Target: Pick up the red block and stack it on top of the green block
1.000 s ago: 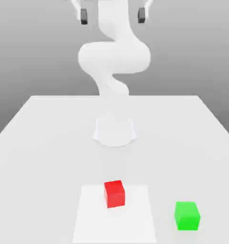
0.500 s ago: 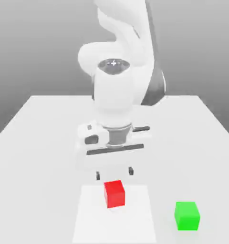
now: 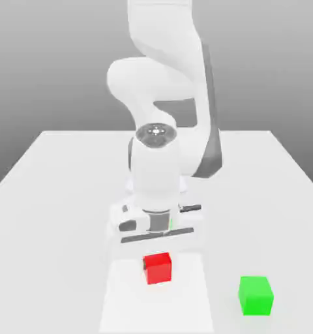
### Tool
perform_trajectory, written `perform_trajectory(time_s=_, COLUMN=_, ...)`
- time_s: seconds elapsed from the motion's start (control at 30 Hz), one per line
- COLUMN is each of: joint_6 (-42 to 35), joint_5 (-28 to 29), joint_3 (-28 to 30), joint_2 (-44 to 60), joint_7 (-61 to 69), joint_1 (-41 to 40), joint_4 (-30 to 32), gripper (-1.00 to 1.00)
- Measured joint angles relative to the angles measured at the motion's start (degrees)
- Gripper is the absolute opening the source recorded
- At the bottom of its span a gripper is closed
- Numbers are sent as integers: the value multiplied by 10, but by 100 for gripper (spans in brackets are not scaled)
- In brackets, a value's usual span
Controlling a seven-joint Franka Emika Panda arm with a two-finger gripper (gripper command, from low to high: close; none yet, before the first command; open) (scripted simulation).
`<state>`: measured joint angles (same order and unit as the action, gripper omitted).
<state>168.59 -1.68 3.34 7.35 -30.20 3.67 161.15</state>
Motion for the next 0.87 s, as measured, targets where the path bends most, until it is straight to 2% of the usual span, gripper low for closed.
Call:
perform_trajectory(time_s=0.17, joint_6=-79, joint_5=23, joint_3=-1, joint_2=-82, joint_7=-17, joint_1=-4, joint_4=4, gripper=-100)
perform_trajectory(time_s=0.37, joint_6=-134, joint_5=40, joint_3=-56, joint_2=-61, joint_7=-22, joint_1=51, joint_4=-73, gripper=-100)
perform_trajectory(time_s=0.57, joint_6=-186, joint_5=32, joint_3=-98, joint_2=-28, joint_7=-10, joint_1=121, joint_4=-157, gripper=-100)
perform_trajectory(time_s=0.73, joint_6=-124, joint_5=51, joint_3=-95, joint_2=56, joint_7=-21, joint_1=134, joint_4=-178, gripper=-100)
perform_trajectory(time_s=0.77, joint_6=-110, joint_5=55, joint_3=-92, joint_2=72, joint_7=-25, joint_1=136, joint_4=-179, gripper=100)
perform_trajectory(time_s=0.87, joint_6=-110, joint_5=55, joint_3=-92, joint_2=72, joint_7=-25, joint_1=136, joint_4=-179, gripper=100)
